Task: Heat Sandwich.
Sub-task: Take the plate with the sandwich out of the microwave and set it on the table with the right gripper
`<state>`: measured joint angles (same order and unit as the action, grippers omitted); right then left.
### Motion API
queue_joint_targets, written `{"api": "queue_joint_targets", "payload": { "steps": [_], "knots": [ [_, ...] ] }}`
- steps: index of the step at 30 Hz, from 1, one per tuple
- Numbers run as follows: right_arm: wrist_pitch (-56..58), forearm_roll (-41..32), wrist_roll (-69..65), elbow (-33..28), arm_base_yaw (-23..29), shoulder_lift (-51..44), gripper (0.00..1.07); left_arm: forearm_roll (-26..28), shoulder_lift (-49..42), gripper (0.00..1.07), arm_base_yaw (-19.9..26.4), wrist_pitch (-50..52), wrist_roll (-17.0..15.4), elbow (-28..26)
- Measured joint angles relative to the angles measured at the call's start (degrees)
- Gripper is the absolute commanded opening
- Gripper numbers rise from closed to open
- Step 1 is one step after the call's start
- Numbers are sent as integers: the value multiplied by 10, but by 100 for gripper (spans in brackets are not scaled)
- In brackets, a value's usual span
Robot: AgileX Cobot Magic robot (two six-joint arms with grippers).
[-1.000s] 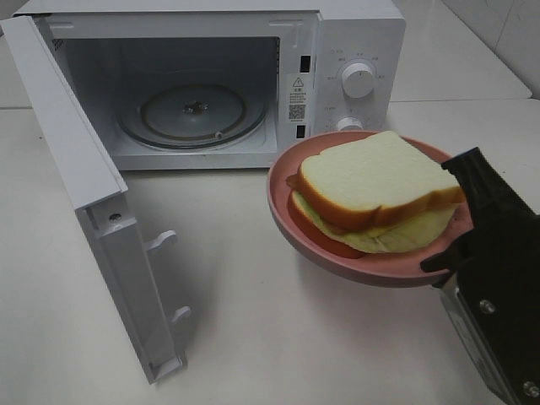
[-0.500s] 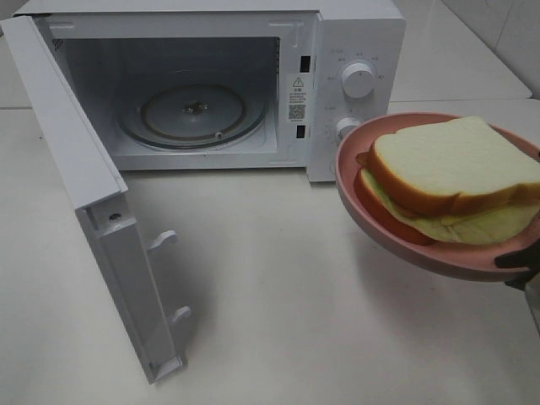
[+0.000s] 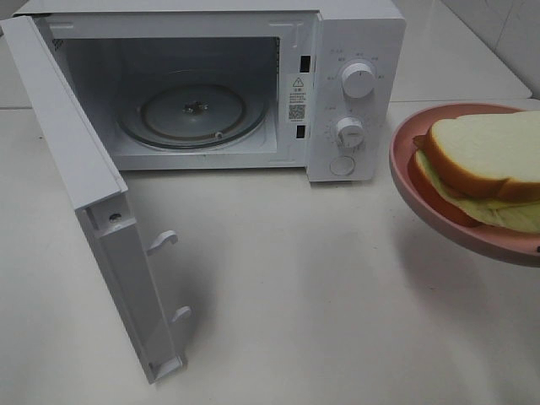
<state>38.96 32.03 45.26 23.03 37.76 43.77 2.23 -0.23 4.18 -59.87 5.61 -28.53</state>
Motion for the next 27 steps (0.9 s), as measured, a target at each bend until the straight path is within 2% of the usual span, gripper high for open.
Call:
{"api": "queue_joint_targets", "payload": {
  "steps": [10, 27],
  "knots": [
    [49, 70, -147, 0, 0, 1, 1, 0, 0, 97, 0, 0, 0, 0],
    [122, 121, -321, 5, 0, 8, 0, 0, 0, 97, 0, 0, 0, 0]
  ]
}}
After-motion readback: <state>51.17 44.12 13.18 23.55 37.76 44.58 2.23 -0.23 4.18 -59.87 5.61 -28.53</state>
